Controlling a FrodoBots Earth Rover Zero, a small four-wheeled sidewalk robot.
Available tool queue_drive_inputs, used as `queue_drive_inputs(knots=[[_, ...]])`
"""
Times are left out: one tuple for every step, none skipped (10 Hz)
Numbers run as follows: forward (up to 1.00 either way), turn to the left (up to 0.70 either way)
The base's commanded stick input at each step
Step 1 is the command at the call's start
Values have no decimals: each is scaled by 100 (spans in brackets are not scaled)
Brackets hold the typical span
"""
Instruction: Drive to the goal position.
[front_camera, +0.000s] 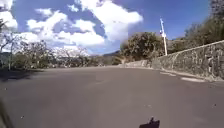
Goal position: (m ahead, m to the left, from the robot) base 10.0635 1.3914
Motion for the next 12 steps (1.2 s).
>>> queue_drive_inputs(knots=[[50,0],[50,0],[50,0],[50,0],[50,0],[50,0],[50,0],[50,0],[50,0],[50,0],[50,0],[50,0]])
